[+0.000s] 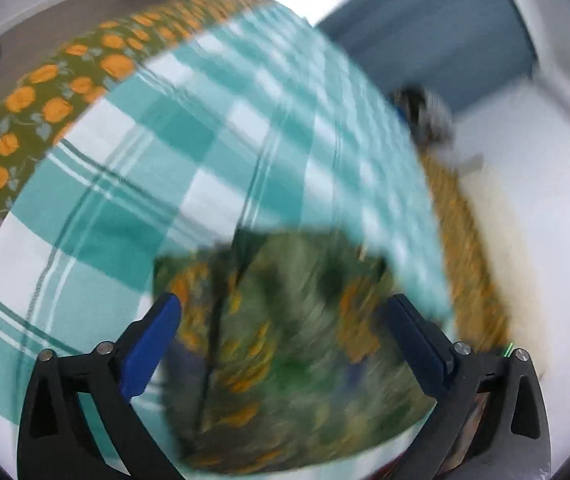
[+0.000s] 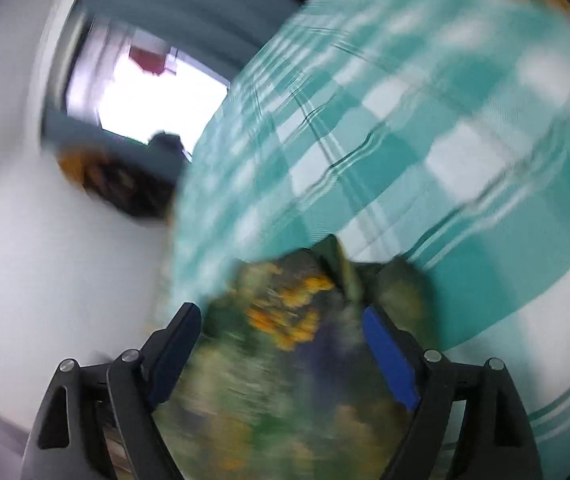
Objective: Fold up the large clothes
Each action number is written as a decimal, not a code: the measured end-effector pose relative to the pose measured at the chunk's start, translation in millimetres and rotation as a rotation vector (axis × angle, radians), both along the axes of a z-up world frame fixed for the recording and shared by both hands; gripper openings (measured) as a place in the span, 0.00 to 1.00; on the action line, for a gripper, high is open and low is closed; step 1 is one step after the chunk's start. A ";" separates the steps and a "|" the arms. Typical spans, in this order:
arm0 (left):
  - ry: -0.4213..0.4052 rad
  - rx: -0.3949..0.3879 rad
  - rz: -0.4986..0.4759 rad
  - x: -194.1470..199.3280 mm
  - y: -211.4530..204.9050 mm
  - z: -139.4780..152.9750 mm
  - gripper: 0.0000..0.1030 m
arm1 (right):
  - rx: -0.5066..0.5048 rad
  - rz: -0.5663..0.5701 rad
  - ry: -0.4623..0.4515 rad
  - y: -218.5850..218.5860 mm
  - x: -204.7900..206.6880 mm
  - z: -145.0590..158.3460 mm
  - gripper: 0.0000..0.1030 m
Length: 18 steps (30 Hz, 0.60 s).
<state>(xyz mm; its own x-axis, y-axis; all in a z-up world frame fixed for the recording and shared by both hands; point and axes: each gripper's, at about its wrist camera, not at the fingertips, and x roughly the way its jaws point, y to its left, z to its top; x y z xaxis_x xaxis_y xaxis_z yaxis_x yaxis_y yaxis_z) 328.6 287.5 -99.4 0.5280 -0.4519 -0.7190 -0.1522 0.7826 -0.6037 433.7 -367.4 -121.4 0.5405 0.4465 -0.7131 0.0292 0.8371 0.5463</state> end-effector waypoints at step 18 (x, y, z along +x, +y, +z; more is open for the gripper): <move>-0.186 0.532 0.054 49.8 -91.9 36.4 0.10 | -0.555 -0.029 -0.287 84.0 14.5 64.6 0.13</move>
